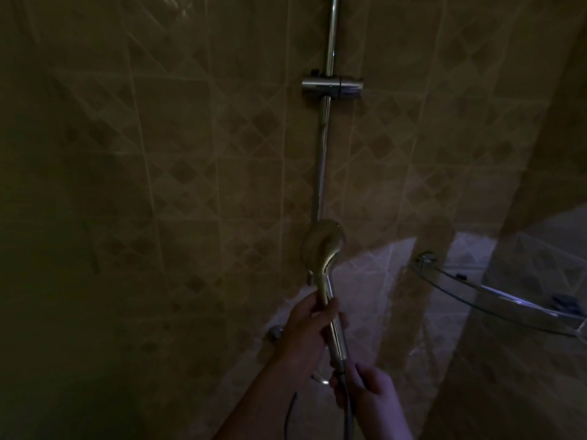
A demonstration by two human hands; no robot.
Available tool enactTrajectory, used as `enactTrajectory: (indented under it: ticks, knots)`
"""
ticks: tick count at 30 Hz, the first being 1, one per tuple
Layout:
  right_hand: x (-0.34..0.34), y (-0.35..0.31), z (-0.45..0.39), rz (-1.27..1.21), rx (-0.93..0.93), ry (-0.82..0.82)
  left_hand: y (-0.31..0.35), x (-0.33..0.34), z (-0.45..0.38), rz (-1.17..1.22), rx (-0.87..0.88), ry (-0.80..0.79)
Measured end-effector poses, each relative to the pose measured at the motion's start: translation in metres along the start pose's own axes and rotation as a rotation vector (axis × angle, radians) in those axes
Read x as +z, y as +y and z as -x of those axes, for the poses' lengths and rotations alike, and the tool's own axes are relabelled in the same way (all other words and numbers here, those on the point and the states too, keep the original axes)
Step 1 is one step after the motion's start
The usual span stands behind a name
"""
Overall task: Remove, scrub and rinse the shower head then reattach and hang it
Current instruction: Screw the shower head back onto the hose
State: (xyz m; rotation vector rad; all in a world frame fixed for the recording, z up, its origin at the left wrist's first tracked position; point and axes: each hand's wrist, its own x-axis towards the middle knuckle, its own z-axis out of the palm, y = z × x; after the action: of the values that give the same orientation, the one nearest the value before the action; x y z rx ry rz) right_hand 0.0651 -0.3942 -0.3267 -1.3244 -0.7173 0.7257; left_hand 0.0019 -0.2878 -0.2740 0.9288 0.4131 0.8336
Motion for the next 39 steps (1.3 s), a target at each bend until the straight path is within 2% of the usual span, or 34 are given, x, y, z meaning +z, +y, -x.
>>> enactTrajectory:
  ticks: [2,8,14,18,22,25,29,35,39]
  knots:
    - [0.003,0.001,-0.001,-0.019,0.019,0.009,-0.003,0.0,0.0,-0.154,0.031,0.029]
    - [0.004,0.002,0.0,0.027,-0.001,-0.005,-0.002,0.001,0.002,-0.274,0.028,0.115]
    - [-0.004,0.003,0.001,-0.014,-0.007,0.013,-0.003,-0.004,0.002,-0.202,-0.019,0.129]
    - [-0.01,0.002,-0.002,-0.01,-0.05,-0.032,-0.005,-0.004,0.002,-0.08,-0.06,0.014]
    - [-0.019,0.011,-0.007,0.033,-0.029,0.0,-0.006,-0.005,0.004,0.027,-0.088,-0.077]
    - [-0.019,0.015,-0.006,0.055,-0.032,0.031,-0.012,0.002,0.004,0.034,-0.074,-0.042]
    - [-0.014,0.023,-0.005,0.083,-0.046,0.061,-0.025,0.015,-0.001,-0.008,-0.041,0.089]
    - [-0.013,0.013,0.003,0.02,0.058,-0.028,-0.021,0.018,-0.003,0.161,-0.1,0.114]
    - [-0.011,0.005,0.012,-0.17,0.188,-0.118,-0.018,0.008,0.004,0.236,-0.13,-0.028]
